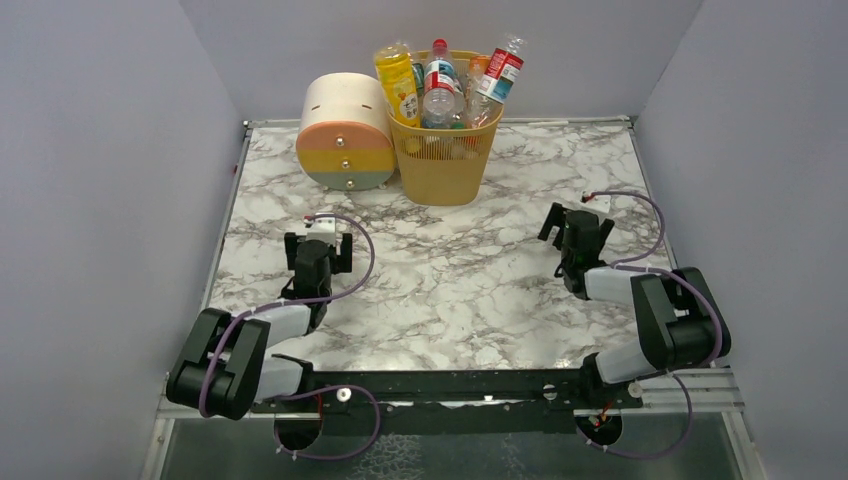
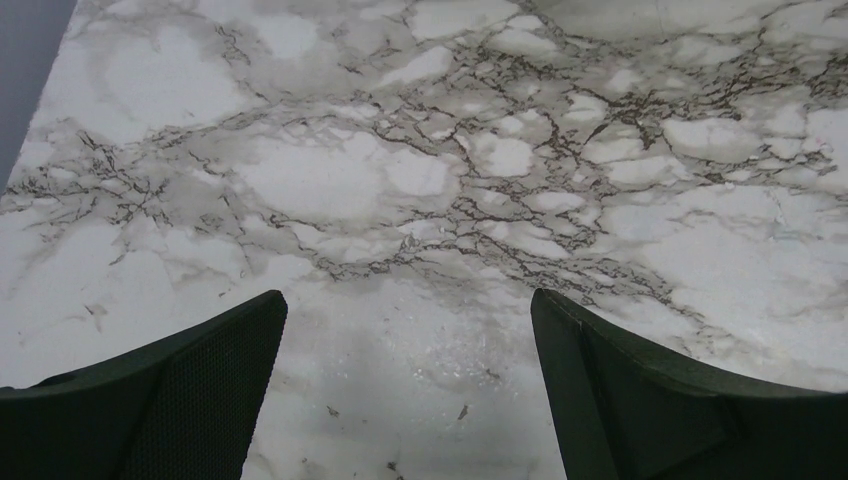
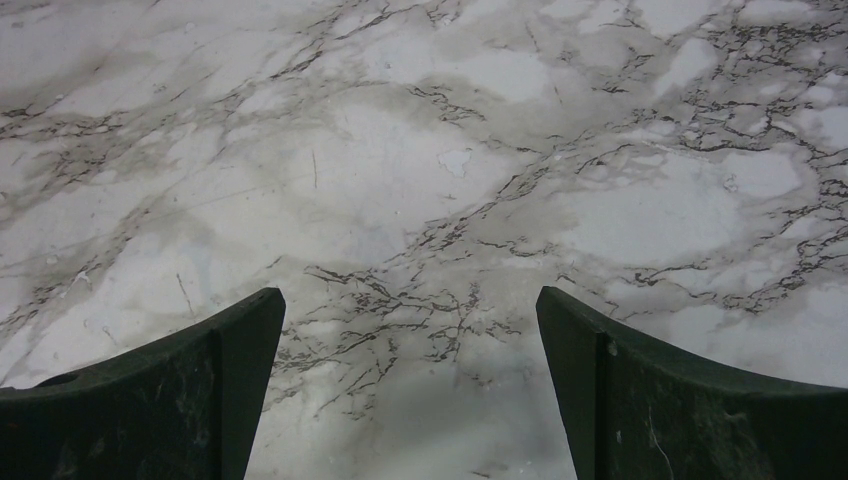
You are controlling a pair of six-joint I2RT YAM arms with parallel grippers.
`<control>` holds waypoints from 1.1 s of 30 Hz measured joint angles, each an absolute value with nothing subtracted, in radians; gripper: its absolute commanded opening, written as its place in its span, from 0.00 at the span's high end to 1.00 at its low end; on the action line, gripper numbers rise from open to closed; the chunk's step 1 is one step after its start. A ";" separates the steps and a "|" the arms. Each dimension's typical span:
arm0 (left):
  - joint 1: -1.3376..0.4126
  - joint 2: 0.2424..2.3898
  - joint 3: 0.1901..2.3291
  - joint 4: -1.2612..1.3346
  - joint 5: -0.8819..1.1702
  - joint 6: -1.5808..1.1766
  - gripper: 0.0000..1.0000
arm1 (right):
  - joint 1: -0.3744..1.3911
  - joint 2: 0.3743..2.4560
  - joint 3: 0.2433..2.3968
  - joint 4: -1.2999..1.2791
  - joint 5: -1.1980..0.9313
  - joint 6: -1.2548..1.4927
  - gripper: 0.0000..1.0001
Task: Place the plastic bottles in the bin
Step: Reset both arms
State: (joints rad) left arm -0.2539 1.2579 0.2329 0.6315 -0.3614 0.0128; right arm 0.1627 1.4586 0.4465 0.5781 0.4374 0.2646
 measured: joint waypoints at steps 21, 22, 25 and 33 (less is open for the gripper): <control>-0.023 1.462 0.310 0.908 -0.019 0.038 0.01 | 0.149 1.603 0.497 0.748 0.436 0.172 0.01; -0.020 1.464 0.310 0.916 -0.012 0.039 0.01 | 0.149 1.603 0.497 0.752 0.435 0.168 0.01; -0.020 1.464 0.304 0.946 -0.009 0.048 0.01 | 0.149 1.603 0.489 0.777 0.421 0.154 0.01; 0.014 1.511 0.286 1.074 -0.005 0.024 0.01 | 0.149 1.575 0.348 0.929 0.334 0.099 0.01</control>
State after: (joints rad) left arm 0.0135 1.5112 0.2863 1.0744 -0.0051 0.0238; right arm 0.1486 1.5749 0.3477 0.9287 0.3340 0.0986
